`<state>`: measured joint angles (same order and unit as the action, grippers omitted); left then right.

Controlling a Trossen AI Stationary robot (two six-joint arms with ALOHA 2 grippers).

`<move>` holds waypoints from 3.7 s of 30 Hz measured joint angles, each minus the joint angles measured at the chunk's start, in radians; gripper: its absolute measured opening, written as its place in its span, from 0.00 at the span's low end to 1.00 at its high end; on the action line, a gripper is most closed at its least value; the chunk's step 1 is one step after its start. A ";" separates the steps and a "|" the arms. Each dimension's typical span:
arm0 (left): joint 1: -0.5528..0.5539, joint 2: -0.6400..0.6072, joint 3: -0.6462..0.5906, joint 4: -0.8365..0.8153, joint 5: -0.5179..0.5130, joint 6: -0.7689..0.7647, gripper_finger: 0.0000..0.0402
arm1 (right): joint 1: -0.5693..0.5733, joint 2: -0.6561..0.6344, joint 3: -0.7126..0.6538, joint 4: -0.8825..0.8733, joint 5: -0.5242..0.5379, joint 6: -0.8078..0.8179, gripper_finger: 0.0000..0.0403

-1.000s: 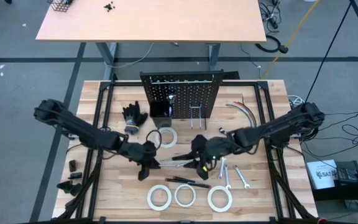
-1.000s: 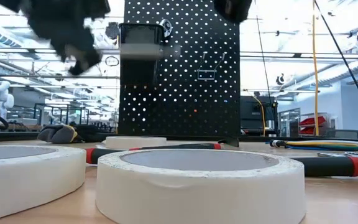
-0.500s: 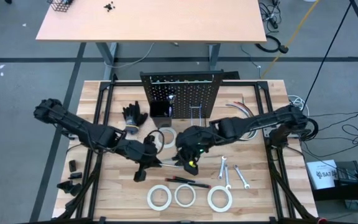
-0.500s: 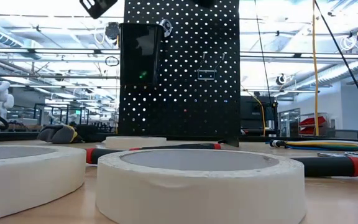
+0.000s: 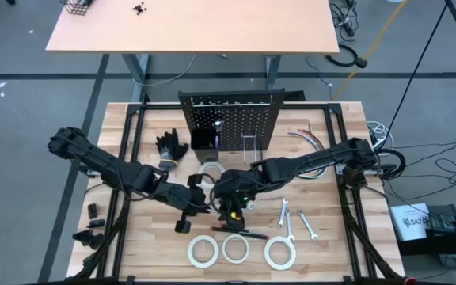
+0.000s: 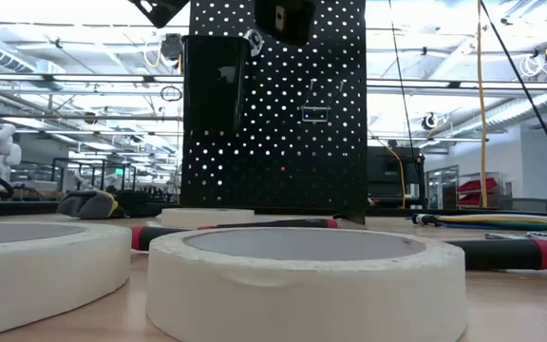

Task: Hang tools onto peg board
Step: Put the silver magnetic telescoping tool into the black bin on the peg board

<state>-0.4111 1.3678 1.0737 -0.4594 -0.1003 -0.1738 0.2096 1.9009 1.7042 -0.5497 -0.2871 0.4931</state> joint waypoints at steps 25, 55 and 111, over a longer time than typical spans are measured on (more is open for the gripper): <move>0.001 0.000 0.000 0.000 -0.050 0.025 0.29 | 0.013 -0.004 0.000 -0.093 0.075 -0.036 0.05; -0.042 -0.523 -0.576 0.989 -0.111 -0.080 0.34 | 0.169 -0.145 0.000 0.173 0.615 -0.297 0.05; 0.000 -0.391 -0.677 1.520 -0.179 0.257 0.06 | 0.071 -0.042 -0.001 0.460 0.697 -0.274 0.05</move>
<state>-0.4115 0.9771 0.3969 1.0607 -0.2790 0.0836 0.2810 1.8587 1.7035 -0.0898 0.4103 0.2195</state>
